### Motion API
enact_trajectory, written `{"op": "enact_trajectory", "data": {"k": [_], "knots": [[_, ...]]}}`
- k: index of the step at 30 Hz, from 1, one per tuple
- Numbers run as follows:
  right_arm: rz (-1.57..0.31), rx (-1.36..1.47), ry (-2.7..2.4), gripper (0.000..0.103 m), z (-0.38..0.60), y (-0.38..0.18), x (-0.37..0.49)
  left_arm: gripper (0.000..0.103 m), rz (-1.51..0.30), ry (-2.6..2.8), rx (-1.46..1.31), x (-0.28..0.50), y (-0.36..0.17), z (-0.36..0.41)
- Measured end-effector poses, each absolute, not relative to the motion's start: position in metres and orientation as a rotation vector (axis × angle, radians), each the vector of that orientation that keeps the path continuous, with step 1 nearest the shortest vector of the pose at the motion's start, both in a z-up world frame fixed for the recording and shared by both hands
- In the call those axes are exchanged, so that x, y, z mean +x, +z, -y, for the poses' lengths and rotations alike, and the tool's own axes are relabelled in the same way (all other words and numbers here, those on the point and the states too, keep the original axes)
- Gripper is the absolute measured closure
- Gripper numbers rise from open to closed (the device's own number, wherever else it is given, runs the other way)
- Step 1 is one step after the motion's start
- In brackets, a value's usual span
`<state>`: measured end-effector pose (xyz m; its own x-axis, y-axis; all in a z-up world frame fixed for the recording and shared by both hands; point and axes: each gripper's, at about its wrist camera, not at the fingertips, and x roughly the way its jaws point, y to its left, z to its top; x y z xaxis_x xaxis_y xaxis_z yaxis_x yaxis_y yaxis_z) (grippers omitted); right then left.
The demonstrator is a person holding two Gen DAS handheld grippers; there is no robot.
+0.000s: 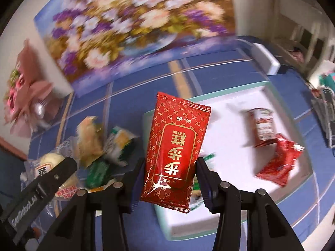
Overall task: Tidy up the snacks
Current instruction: 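Carry both packs into the white tray and open both tools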
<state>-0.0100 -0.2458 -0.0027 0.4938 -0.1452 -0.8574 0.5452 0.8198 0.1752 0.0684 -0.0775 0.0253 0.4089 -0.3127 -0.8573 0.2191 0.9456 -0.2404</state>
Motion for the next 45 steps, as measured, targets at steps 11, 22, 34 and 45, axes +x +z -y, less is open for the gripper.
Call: {"op": "enact_trajectory", "data": {"k": [11,22,34,45], "knots": [[-0.947,0.537,-0.589,0.053,0.325,-0.005,-0.045,0.043,-1.078,-0.55,0.094,0.048,0.034,0.19],[-0.967,0.57,-0.659,0.053,0.362,-0.021,-0.062,0.043,-1.06,-0.648,0.156,0.048,0.002,0.244],[-1.002,0.539,-0.653,0.053,0.362,-0.032,-0.053,0.042,-1.099,-0.647,0.121,0.061,-0.022,0.253],[-1.016,0.527,-0.616,0.053,0.357,-0.033,-0.048,0.038,-1.097,-0.599,0.108,0.06,-0.018,0.238]]}}
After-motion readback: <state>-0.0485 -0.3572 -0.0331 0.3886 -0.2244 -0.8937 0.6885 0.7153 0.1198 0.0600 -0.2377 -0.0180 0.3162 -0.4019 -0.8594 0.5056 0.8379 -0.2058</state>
